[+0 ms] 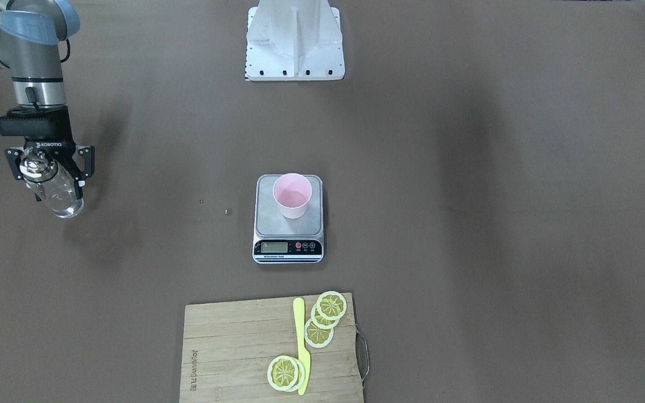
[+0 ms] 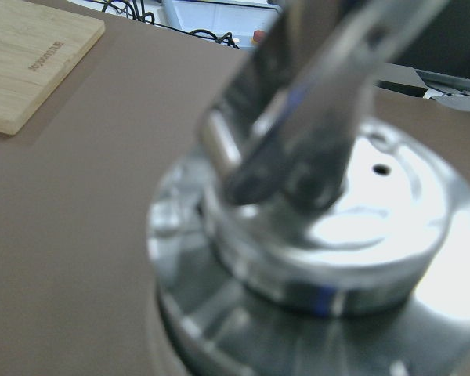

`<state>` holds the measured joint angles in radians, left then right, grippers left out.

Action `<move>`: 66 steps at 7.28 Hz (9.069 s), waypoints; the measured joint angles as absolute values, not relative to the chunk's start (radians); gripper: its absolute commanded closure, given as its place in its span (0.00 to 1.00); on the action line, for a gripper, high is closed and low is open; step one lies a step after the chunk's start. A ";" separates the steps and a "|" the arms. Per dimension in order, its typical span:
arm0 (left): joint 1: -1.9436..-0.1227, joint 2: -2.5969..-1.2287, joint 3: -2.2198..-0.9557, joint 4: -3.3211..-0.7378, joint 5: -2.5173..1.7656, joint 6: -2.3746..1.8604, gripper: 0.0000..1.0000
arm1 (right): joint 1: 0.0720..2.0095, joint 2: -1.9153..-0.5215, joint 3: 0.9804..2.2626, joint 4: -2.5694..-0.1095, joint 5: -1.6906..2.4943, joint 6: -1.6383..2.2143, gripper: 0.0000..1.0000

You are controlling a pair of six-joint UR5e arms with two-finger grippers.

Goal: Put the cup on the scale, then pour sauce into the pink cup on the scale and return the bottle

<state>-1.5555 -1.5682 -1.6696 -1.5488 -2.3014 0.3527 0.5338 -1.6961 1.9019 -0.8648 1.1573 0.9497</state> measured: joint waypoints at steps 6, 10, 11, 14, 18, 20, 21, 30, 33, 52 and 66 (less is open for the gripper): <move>-1.555 -1.565 -1.668 -1.545 -2.299 0.349 0.02 | 0.476 -1.307 1.931 -1.553 1.040 1.057 1.00; -1.555 -1.548 -1.665 -1.546 -2.298 0.347 0.02 | 0.374 -1.101 1.920 -1.986 0.958 1.200 1.00; -1.555 -1.543 -1.665 -1.545 -2.298 0.346 0.02 | 0.365 -1.076 1.911 -2.037 0.946 1.215 1.00; -1.555 -1.526 -1.665 -1.544 -2.299 0.345 0.02 | 0.349 -0.990 1.830 -2.159 0.924 1.247 1.00; -1.555 -1.511 -1.655 -1.546 -2.299 0.351 0.02 | 0.331 -0.834 1.648 -2.333 0.919 1.329 1.00; -1.555 -1.511 -1.650 -1.546 -2.300 0.352 0.02 | 0.330 -0.777 1.587 -2.411 0.916 1.345 1.00; -1.555 -1.511 -1.647 -1.546 -2.300 0.352 0.02 | 0.330 -0.749 1.559 -2.454 0.916 1.358 1.00; -1.555 -1.500 -1.645 -1.548 -2.305 0.353 0.02 | 0.321 -0.605 1.369 -2.709 0.904 1.462 1.00; -1.555 -1.496 -1.647 -1.548 -2.306 0.353 0.02 | 0.316 -0.553 1.284 -2.735 0.904 1.496 1.00; -1.555 -1.488 -1.646 -1.547 -2.306 0.354 0.02 | 0.292 -0.453 1.068 -2.919 0.910 1.617 1.00; -1.555 -1.471 -1.649 -1.549 -2.307 0.355 0.02 | 0.290 -0.405 0.962 -3.039 0.941 1.629 1.00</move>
